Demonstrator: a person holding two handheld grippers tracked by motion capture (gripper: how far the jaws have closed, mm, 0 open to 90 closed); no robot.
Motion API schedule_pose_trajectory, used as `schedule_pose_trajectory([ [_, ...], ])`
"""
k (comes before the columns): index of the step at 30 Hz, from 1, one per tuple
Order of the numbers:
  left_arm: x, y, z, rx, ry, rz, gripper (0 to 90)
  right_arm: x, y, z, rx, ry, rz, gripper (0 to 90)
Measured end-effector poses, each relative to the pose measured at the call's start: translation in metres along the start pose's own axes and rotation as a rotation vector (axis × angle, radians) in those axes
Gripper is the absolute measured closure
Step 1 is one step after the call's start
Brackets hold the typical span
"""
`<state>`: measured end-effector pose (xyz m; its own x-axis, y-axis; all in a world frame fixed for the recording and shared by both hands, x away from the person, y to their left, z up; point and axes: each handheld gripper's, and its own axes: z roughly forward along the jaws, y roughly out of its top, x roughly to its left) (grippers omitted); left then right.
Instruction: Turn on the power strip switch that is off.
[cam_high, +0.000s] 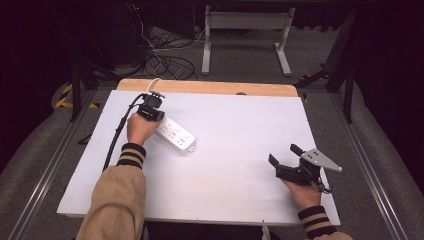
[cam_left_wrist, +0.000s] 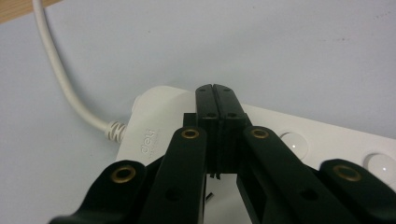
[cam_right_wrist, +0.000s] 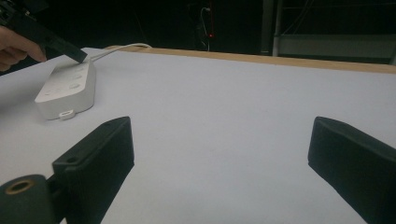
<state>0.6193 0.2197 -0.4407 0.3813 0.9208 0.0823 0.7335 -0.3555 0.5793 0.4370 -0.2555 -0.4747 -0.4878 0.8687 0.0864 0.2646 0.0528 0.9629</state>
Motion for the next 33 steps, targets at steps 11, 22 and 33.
schedule_pose_trajectory([
  [11, -0.007, 0.000, 0.002, -0.016, -0.004, 0.000, 90.0, 0.000, 0.001, 0.000, 0.008, -0.004, 0.007, 7.4],
  [22, -0.003, -0.005, 0.001, -0.053, -0.026, 0.005, 90.0, -0.001, 0.000, -0.003, 0.012, -0.018, 0.008, 7.4],
  [33, 0.003, -0.011, -0.001, -0.066, -0.002, 0.014, 90.0, -0.001, -0.001, -0.003, 0.015, -0.024, 0.009, 7.6],
])
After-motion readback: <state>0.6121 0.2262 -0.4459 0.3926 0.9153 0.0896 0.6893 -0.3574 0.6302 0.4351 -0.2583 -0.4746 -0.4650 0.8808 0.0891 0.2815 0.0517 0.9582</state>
